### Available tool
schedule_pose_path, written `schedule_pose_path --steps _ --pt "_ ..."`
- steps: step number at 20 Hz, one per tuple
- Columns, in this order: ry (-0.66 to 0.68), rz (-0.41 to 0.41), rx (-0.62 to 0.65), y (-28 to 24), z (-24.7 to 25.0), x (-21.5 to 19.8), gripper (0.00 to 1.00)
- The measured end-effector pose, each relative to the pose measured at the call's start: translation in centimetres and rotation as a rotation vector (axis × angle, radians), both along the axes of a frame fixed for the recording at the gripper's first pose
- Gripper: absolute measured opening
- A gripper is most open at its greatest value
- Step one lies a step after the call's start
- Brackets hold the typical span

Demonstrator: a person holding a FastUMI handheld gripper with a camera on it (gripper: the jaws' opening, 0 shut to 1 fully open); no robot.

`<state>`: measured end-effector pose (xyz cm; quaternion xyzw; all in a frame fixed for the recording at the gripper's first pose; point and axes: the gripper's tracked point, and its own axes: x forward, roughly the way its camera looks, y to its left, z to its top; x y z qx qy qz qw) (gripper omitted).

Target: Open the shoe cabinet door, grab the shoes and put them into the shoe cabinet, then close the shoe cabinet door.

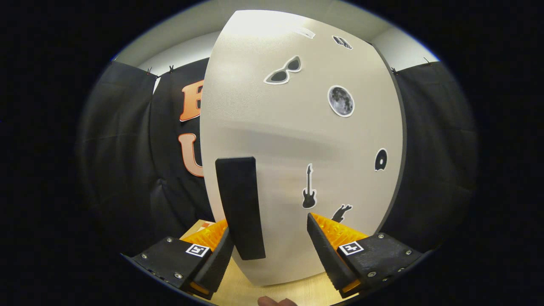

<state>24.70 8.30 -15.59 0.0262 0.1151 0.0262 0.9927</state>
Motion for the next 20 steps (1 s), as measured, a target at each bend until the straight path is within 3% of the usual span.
schedule_pose_path --steps 8,20 --pt "-0.006 0.038 0.017 0.9 -0.1 1.2 0.96" --pt "-0.029 -0.028 -0.049 1.0 -0.3 2.0 0.97"
